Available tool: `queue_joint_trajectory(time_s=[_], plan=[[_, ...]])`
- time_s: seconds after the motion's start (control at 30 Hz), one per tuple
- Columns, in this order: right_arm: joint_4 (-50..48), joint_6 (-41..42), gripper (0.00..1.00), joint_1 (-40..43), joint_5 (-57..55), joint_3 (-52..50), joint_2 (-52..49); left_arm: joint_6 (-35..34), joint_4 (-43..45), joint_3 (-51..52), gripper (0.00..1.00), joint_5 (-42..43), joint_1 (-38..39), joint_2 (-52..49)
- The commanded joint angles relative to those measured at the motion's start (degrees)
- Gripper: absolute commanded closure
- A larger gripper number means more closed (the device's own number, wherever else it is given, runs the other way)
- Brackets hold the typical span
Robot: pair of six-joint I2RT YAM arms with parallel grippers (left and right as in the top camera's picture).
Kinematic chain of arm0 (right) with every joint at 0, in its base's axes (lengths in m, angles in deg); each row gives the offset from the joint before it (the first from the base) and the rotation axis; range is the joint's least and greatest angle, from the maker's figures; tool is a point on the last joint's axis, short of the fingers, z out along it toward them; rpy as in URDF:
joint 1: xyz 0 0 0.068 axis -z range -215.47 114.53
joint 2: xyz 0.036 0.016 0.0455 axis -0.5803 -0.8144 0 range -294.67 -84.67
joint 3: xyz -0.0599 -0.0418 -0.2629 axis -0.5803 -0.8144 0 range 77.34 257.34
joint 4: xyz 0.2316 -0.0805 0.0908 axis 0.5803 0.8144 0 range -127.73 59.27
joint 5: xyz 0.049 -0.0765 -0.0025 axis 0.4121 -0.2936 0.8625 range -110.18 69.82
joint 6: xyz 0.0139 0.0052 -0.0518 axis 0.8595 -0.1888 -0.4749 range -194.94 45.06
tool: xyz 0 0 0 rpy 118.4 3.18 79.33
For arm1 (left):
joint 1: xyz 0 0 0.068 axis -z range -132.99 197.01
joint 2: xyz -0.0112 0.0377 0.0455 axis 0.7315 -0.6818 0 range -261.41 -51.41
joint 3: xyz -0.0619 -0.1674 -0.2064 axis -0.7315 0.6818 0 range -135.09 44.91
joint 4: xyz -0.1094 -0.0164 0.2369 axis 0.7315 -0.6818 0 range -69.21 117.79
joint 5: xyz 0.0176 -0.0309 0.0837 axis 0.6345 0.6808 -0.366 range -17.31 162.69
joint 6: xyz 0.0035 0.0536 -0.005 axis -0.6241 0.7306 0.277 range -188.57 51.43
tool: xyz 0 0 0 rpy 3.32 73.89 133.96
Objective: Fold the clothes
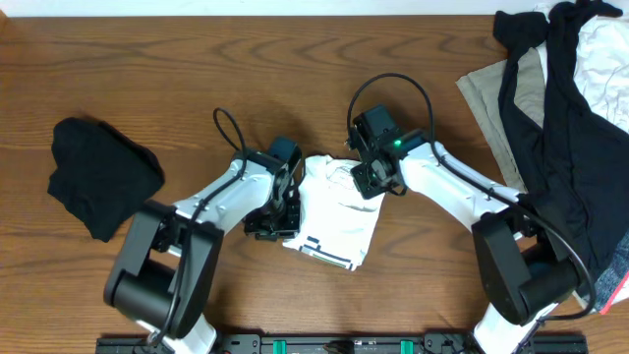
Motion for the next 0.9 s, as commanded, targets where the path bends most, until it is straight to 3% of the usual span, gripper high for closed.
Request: queue_joint_trajectory(time_s=[0.0, 0.17, 0.2, 0.43, 0.87], plan=[[1.38, -0.96, 0.65, 0.83, -4.11, 2.78, 6.6, -0.74, -0.59, 0.35, 0.67, -3.34, -1.33, 5.55], [4.68, -0.94, 0.62, 0.68, -3.37, 3.04, 16.35, -0.02, 1.2, 0.35, 0.31, -4.92, -3.02, 11.5], [5.7, -0.96, 0.62, 0.57, -1.88, 3.02, 17.55, 1.18, 1.97, 0.35, 0.28, -4.2, -3.23, 11.98], [15.89, -0.94, 0.64, -0.7, 5.22, 2.89, 19.63, 14.43, 9.62, 0.37, 0.23, 10.58, -4.76, 10.12], [17.51, -0.74, 0.66, -0.83, 5.16, 2.14, 19.43, 17.68, 18.38, 0.37, 0.21, 22.47, -8.66, -1.38]])
